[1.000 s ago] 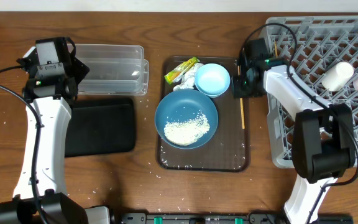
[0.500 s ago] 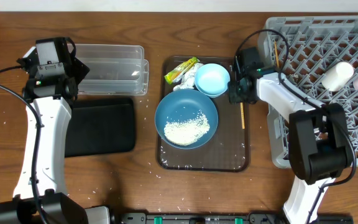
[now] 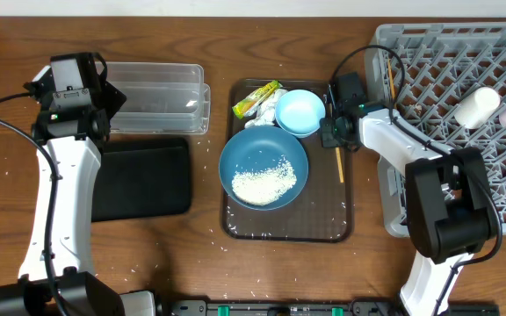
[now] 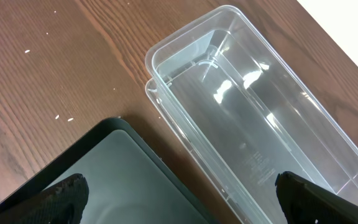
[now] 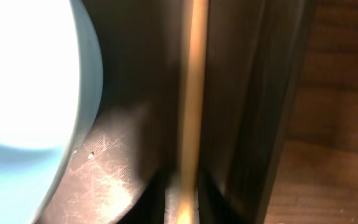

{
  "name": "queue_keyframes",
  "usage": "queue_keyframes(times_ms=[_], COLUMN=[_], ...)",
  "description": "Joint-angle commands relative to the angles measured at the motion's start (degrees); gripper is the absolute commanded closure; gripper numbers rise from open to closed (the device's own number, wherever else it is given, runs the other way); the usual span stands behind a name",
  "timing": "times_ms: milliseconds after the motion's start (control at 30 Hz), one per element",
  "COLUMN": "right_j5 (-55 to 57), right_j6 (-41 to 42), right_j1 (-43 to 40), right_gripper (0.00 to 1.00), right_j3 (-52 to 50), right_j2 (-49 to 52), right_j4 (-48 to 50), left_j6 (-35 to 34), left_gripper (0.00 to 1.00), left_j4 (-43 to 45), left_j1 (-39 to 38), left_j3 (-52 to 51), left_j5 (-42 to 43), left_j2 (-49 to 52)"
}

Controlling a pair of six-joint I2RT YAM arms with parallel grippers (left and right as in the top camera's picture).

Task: Sort waste into correct bins and load items into the dishwasher rack
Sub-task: 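Return the right gripper to the tray and grasp the second chopstick, then carry the chopstick to the rack and lower it upright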

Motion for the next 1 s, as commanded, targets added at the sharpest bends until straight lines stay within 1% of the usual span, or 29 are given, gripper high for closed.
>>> queue_keyframes(times_ms=[0, 167, 267, 467, 633, 800, 967], right_j5=[-1.4, -0.9, -0.7, -0.7, -0.7, -0.8, -1.0], right_j6=[3.5, 3.3, 2.4, -2.5, -6.4, -7.9, -8.9], right_j1=[1.1, 0.0, -2.0, -8.2, -14.5, -18.9, -20.7], right_gripper=[0.95, 0.99, 0.99, 0.99, 0.99, 0.99, 0.98], right_j3=[-1.3, 1.7, 4.7, 11.3, 12.5, 12.5, 12.5], right_j2=[0.2, -2.1, -4.3, -10.0, -14.8, -15.2, -12.9], right_j4=[-0.9, -1.4, -3.1, -7.0, -5.5, -3.6, -3.2], left_j6=[-0.3, -0.3, -0.3, -0.3, -0.3, -0.3, -0.3], left_gripper=[0.01, 0.01, 0.01, 0.01, 0.01, 0.01, 0.01], left_j4=[-0.2, -0.2, -0.2, -0.2, -0.2, -0.2, -0.2], left_j1=[0.3, 0.3, 0.3, 0.3, 0.3, 0.3, 0.3], left_j3=[-0.3, -0.3, -0.3, -0.3, -0.3, -0.3, -0.3], left_j5=[-0.1, -0.1, -0.1, -0.1, -0.1, -0.1, -0.1], left_j2=[0.4, 0.4, 0.4, 0.4, 0.4, 0.4, 0.4])
